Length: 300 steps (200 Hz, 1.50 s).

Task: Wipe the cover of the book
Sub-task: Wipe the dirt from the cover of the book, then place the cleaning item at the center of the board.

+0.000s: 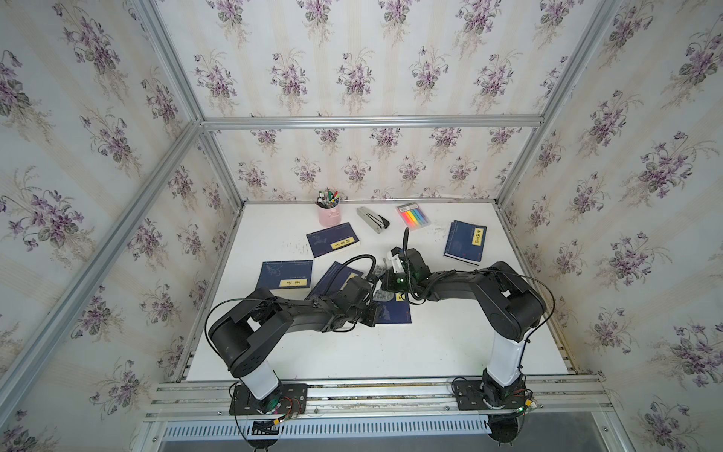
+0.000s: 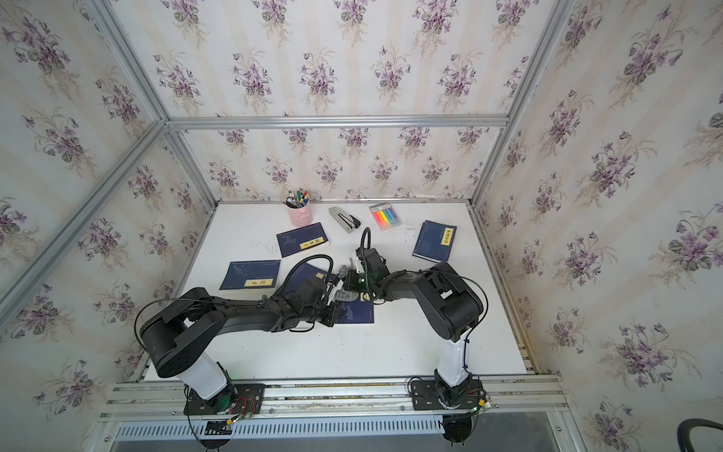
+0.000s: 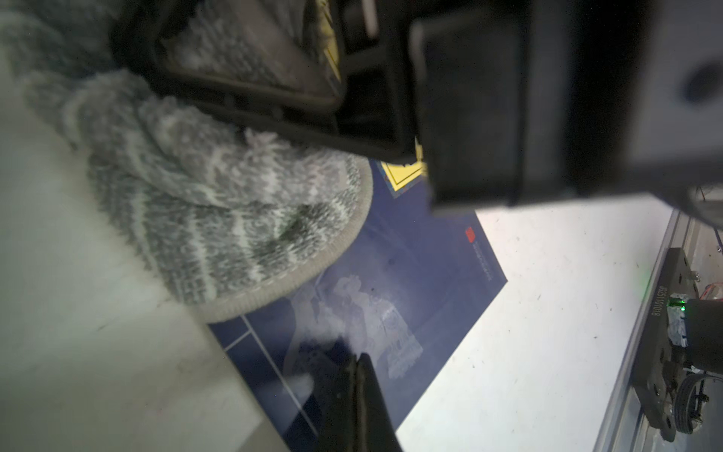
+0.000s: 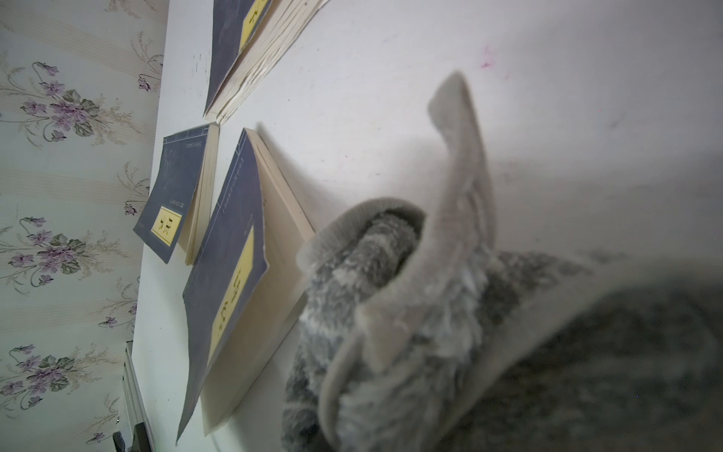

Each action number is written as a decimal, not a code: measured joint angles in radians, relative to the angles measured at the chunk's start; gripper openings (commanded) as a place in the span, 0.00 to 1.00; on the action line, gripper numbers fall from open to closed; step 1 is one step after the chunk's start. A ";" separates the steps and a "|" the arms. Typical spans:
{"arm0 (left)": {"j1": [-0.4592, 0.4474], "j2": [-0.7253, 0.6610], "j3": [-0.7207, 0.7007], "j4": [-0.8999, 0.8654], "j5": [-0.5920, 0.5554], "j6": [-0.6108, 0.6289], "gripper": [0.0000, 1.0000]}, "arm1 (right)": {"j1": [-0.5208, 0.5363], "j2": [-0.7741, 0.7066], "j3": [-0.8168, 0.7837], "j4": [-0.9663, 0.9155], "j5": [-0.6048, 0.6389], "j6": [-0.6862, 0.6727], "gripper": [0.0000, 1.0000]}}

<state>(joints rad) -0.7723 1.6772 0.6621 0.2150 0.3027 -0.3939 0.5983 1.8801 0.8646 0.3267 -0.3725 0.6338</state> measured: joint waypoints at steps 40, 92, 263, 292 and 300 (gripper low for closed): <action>0.004 0.007 -0.002 0.002 0.006 0.000 0.00 | -0.124 -0.088 -0.097 -0.019 -0.003 0.000 0.00; 0.009 0.022 0.004 0.012 0.031 0.002 0.00 | -0.155 -0.151 -0.127 -0.092 0.050 -0.035 0.00; 0.014 0.056 0.022 0.048 0.055 0.002 0.00 | -0.116 -0.249 -0.244 -0.072 0.051 -0.009 0.00; 0.014 0.079 0.047 0.048 0.068 0.002 0.00 | -0.016 -0.261 -0.246 -0.091 0.083 -0.010 0.00; 0.014 0.083 0.053 0.048 0.069 0.002 0.00 | 0.015 -0.258 -0.245 -0.089 0.079 -0.010 0.00</action>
<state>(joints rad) -0.7578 1.7599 0.7147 0.2630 0.3714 -0.3920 0.6132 1.6218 0.6193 0.2382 -0.2932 0.6235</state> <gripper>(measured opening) 0.048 0.071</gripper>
